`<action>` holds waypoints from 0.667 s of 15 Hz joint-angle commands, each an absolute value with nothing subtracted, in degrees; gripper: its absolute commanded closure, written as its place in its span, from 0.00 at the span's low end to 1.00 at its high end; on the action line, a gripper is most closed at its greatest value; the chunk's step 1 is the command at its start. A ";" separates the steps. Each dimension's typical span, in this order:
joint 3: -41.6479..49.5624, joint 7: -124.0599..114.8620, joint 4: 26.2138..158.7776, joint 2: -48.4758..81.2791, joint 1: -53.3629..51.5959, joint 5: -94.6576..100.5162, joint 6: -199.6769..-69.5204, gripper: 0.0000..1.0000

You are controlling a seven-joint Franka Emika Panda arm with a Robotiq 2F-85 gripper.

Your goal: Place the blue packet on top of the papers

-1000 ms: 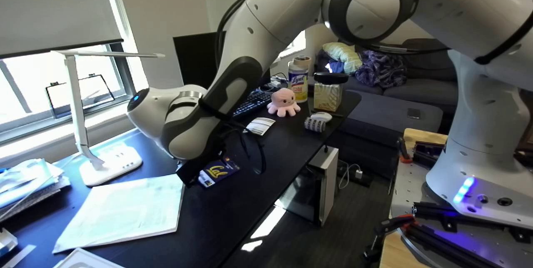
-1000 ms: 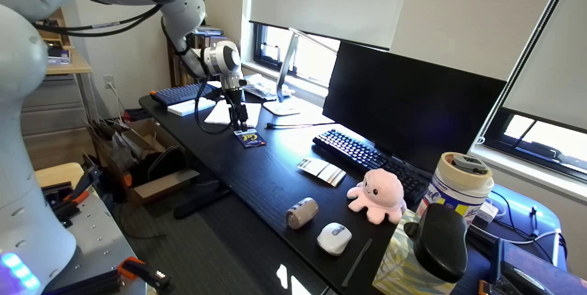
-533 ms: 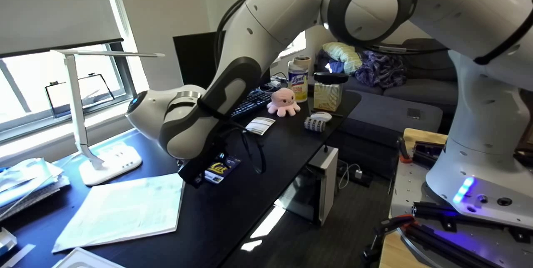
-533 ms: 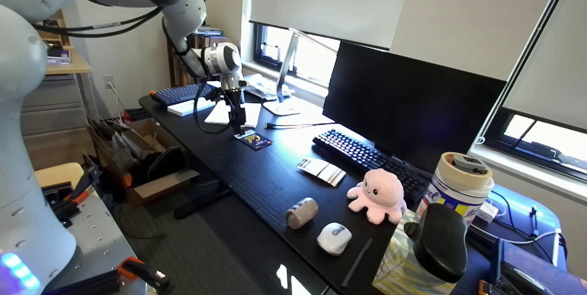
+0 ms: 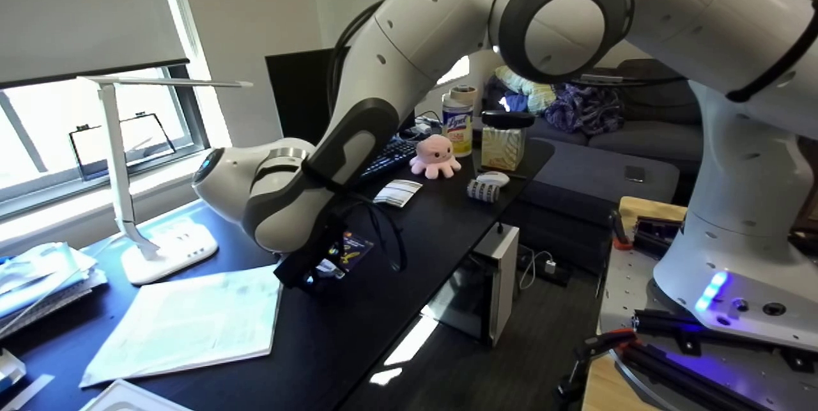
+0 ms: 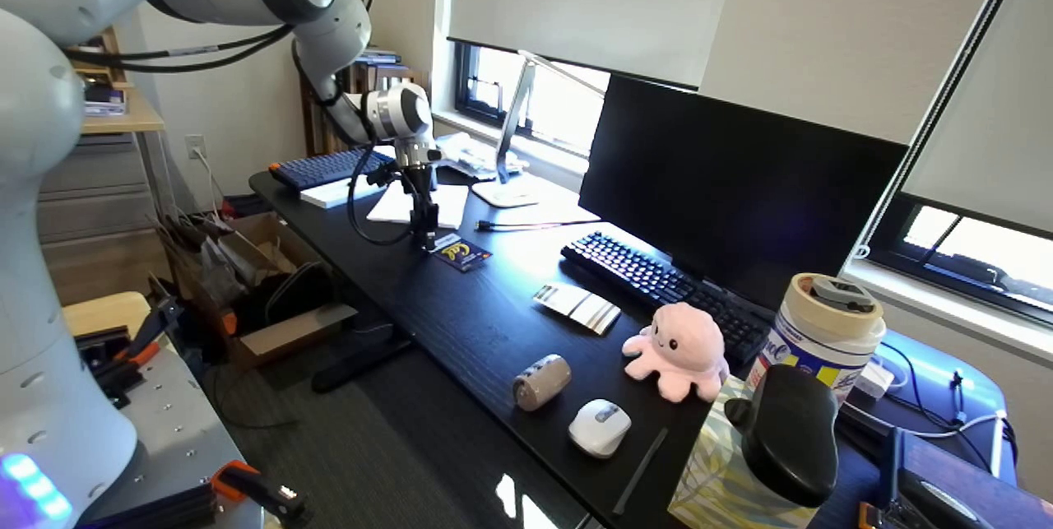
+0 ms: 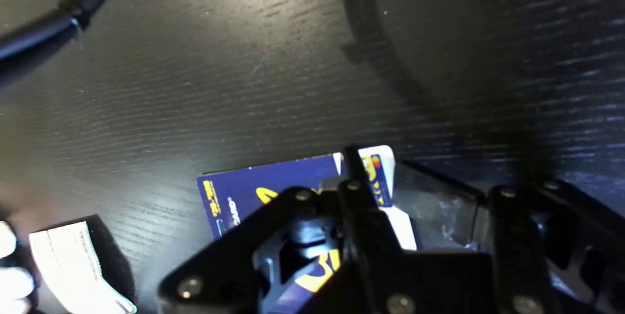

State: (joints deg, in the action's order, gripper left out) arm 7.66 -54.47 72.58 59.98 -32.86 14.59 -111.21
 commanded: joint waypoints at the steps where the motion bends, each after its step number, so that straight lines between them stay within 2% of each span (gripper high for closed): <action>1: 5.81 -52.32 69.50 62.35 -31.21 16.04 -109.18 1.00; 10: 2.33 -43.81 69.16 62.31 -30.05 15.14 -112.71 0.99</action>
